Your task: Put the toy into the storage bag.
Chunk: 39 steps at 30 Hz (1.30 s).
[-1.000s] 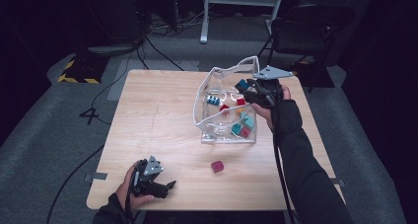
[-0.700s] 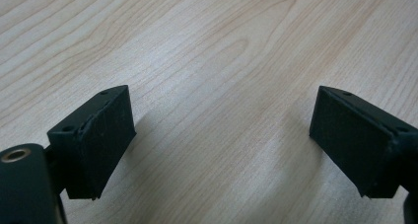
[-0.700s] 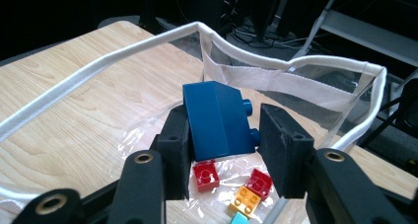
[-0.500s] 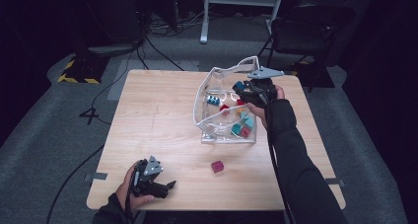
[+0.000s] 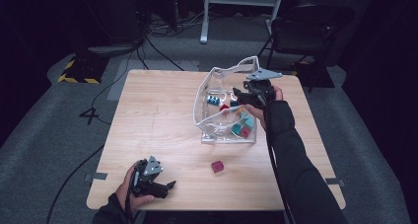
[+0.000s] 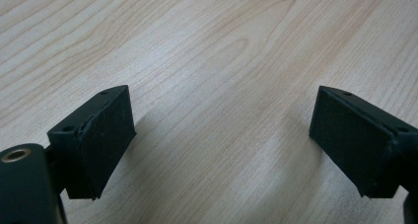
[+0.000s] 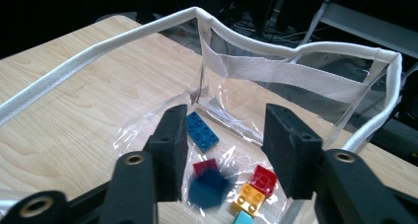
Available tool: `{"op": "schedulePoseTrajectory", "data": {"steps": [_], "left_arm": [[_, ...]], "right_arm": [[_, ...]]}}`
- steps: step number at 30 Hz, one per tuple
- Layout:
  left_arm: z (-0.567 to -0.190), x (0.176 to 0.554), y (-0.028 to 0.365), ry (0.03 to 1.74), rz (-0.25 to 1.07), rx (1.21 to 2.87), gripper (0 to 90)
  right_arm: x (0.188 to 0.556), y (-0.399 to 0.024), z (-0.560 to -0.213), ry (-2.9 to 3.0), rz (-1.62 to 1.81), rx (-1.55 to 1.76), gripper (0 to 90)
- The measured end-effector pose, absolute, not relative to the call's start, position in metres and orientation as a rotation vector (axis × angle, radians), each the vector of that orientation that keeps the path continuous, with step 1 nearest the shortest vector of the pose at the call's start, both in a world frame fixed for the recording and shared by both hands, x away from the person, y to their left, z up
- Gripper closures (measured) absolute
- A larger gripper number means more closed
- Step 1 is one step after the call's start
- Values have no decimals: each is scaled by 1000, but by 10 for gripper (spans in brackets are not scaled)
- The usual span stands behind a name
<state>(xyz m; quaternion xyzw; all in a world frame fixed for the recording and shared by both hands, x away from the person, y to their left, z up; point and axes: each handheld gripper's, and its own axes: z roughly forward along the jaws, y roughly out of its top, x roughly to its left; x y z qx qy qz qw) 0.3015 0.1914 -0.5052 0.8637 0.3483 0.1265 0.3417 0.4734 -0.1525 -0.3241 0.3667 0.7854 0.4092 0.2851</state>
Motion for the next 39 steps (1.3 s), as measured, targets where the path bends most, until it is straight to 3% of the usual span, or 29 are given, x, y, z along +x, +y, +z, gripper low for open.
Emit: {"op": "schedulePoseTrajectory", "data": {"steps": [18, 39], "left_arm": [[-505, 301, 192, 907, 330, 2249, 102], [-505, 301, 191, 907, 330, 2249, 102]], "right_arm": [[432, -166, -311, 2096, 1211, 867, 417], [364, -181, -342, 2210, 1236, 678, 269]]}}
